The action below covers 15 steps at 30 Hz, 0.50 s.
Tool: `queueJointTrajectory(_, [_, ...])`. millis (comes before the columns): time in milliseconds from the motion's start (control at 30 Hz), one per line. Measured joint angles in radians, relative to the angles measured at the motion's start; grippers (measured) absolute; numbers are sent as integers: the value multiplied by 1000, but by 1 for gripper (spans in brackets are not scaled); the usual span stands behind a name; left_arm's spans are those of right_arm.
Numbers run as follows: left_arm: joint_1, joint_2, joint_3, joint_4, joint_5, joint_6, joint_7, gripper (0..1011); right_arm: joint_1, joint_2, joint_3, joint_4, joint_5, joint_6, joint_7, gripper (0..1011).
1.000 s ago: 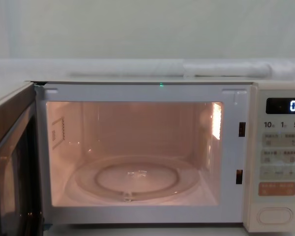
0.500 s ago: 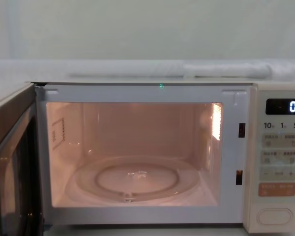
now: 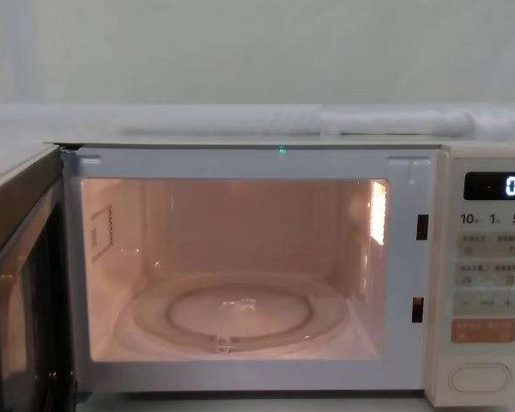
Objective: Press the button to open the microwave door with one hand; close the microwave door with the other hand.
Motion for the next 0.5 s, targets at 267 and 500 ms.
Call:
queueJointTrajectory(267, [21,15,-28,-26,0,0,-48,0,0,0,0,0,0,0,0,1002])
queueJointTrajectory(500, [78,47,-105,-91,-72,-8,-148,0,0,0,0,0,0,0,0,1002])
